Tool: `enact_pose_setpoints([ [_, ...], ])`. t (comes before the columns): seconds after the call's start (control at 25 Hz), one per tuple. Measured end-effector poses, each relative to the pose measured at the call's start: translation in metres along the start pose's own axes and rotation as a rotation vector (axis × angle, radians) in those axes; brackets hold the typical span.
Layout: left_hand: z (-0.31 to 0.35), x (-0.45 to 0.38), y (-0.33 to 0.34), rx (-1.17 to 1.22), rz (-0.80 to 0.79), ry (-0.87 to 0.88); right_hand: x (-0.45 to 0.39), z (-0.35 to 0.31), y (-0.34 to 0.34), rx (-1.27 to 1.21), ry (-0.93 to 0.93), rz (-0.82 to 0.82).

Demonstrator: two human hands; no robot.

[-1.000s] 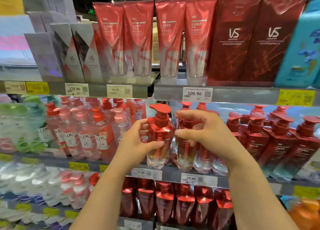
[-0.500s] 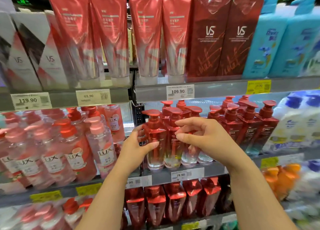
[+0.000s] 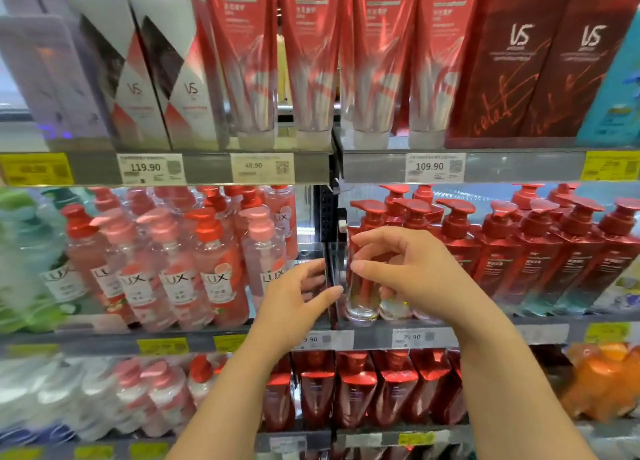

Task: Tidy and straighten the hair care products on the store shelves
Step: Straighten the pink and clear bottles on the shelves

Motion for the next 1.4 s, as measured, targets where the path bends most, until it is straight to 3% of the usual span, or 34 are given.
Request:
enact_pose_setpoints([
  [0.28, -0.039, 0.061, -0.12, -0.011, 0.392, -0.121, -0.039, -0.038, 0.109, 0.136, -0.141, -0.141],
  [0.48, -0.056, 0.077, -0.167, -0.025, 0.602, -0.191, -0.058, -0.059, 0.164, 0.312, -0.29, -0.268],
  [0.84, -0.081, 0.102, -0.246, -0.076, 0.906, -0.302, -0.092, -0.069, 0.207, 0.272, -0.191, -0.137],
  [1.04, -0.079, 0.091, -0.292, -0.178, 0.946, -0.241, -0.101, -0.065, 0.212, 0.394, -0.084, -0.086],
  [1.28, -0.103, 0.046, -0.332, -0.308, 0.763, -0.273, -0.098, -0.064, 0.216, 0.526, 0.009, 0.069],
  [1.4, -0.107, 0.028, -0.338, -0.342, 0.657, -0.214, -0.084, -0.076, 0.2, 0.48, 0.022, 0.35],
])
Point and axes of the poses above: each hand's wrist, its own x-axis away from the middle knuckle, its own y-axis out of the palm, z = x × y, the point moved 9 cm from there along -x, towards the middle knuckle, and after that the axes turned 6 degrees about -y, right-handed, at the moved point
